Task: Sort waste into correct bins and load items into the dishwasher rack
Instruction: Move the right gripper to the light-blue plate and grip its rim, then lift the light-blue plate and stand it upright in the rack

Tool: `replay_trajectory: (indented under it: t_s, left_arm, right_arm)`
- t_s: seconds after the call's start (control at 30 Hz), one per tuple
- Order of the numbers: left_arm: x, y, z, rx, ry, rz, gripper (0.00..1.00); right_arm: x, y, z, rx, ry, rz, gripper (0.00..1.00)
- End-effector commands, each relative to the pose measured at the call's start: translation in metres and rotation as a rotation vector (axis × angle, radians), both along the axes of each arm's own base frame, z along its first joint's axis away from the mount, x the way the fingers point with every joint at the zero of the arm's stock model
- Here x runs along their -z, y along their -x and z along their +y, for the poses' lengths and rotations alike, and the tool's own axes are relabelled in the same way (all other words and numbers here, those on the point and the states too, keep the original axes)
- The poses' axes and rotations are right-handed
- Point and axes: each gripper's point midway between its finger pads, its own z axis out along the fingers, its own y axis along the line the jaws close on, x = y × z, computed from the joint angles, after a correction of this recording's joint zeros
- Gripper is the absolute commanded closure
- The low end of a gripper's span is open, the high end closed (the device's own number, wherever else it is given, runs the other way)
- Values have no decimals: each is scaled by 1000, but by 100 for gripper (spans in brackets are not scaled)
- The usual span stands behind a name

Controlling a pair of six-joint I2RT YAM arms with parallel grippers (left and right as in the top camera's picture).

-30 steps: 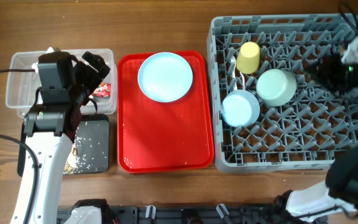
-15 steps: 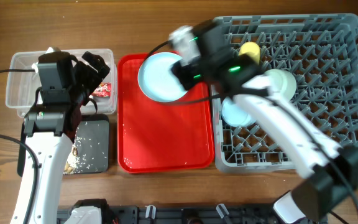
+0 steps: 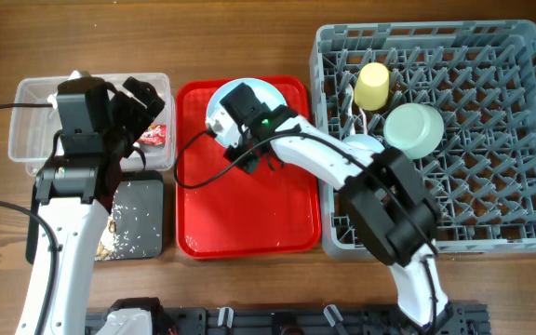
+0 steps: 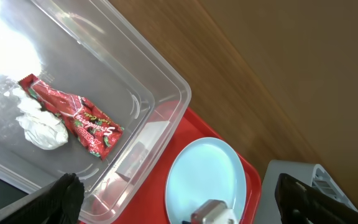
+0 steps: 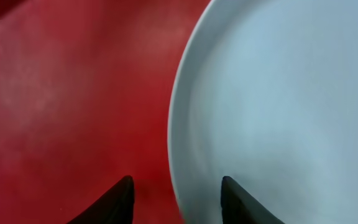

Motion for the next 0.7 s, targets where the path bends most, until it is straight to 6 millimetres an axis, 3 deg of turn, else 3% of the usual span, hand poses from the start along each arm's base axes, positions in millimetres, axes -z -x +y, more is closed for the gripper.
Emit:
replay_trajectory:
  t_s: [0.0, 0.1, 0.17, 0.23, 0.33, 0.4, 0.43, 0.53, 0.6, 0.67]
  left_arm:
    - [-5, -2, 3, -5, 1, -13, 0]
    - [-5, -2, 3, -4, 0, -13, 0]
    - [-5, -2, 3, -5, 1, -13, 0]
    - [-5, -2, 3, -4, 0, -13, 0]
    - [-5, -2, 3, -5, 1, -13, 0]
    - [-5, -2, 3, -4, 0, -13, 0]
    - [-5, -2, 3, -5, 1, -13, 0]
    - [-5, -2, 3, -5, 1, -13, 0]
    - [-5, -2, 3, -5, 1, -13, 0]
    - [-5, -2, 3, -4, 0, -13, 0]
  right_arm:
    - [3, -7, -1, -34, 22, -38, 65]
    - [3, -6, -1, -27, 21, -33, 95]
    - [0, -5, -2, 25, 12, -12, 96]
    - [-23, -4, 5, 54, -48, 1, 96]
    - [-94, -12, 19, 108, -183, -58, 96]
    - [-173, -20, 18, 174, -321, -145, 96]
    - [-203, -24, 12, 212, -377, -176, 96]
    - [-280, -36, -30, 358, -523, -256, 96]
    - [-313, -45, -70, 462, -605, -260, 96]
    - [-330, -51, -105, 525, -718, -164, 96]
